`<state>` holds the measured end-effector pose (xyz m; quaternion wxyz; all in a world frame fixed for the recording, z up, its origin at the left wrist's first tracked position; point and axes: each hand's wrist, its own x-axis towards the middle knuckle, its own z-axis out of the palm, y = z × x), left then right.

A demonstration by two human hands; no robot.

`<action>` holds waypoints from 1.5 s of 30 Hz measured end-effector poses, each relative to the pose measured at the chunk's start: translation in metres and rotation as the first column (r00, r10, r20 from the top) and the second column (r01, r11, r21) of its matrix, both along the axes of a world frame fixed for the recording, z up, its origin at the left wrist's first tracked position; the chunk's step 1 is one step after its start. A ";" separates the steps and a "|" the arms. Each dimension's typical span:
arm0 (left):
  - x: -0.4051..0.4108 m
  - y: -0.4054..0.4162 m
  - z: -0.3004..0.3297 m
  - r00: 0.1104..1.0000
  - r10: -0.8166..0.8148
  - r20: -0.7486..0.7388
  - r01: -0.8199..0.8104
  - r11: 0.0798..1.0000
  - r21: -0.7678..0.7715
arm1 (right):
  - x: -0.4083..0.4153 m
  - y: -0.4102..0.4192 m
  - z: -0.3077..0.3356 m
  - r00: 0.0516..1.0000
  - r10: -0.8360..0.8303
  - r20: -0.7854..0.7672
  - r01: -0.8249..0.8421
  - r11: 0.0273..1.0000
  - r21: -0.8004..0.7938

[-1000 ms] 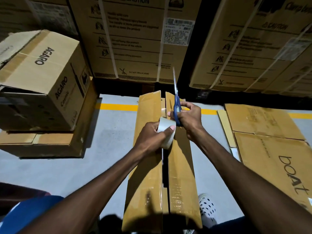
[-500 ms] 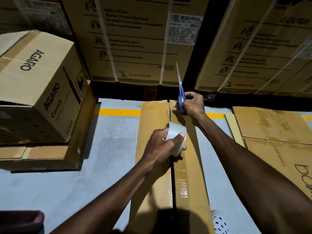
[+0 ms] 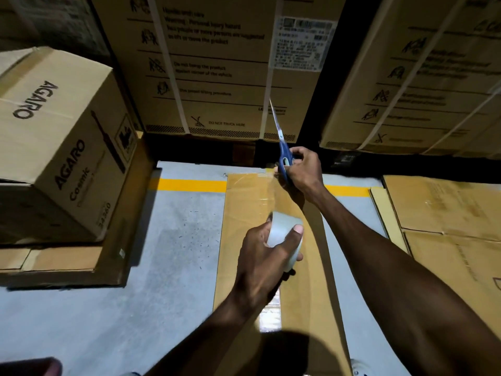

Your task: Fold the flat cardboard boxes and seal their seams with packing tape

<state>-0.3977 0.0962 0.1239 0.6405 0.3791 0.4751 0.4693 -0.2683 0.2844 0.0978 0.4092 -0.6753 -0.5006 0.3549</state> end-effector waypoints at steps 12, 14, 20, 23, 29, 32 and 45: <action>0.002 0.011 -0.016 1.000 0.010 0.027 -0.010 1.000 0.000 | -0.001 0.030 -0.021 0.990 0.020 0.143 -0.012 0.998 -0.056; 0.002 0.011 -0.018 1.000 0.002 0.031 -0.002 1.000 0.000 | -0.001 0.036 -0.023 0.987 0.006 0.161 0.011 0.994 -0.107; 0.001 0.012 -0.020 0.998 -0.026 0.056 0.027 0.999 -0.021 | -0.009 0.056 -0.006 0.932 0.061 0.357 0.031 0.969 -0.245; 0.001 0.011 -0.022 0.996 -0.036 0.076 0.037 0.999 -0.019 | -0.015 0.065 0.002 0.882 0.196 0.428 -0.028 0.929 -0.368; 0.001 0.013 -0.025 0.995 -0.052 0.084 0.054 0.998 -0.026 | -0.020 0.064 0.024 0.684 0.401 0.609 -0.048 0.858 -0.511; 0.000 0.014 -0.023 0.995 -0.068 0.072 0.069 0.997 -0.023 | -0.016 0.055 0.018 0.597 0.333 0.730 0.003 0.909 -0.417; -0.002 0.012 -0.012 0.984 -0.138 -0.116 0.140 0.990 0.009 | 0.009 0.023 0.007 0.916 0.367 0.159 -0.344 0.926 -0.155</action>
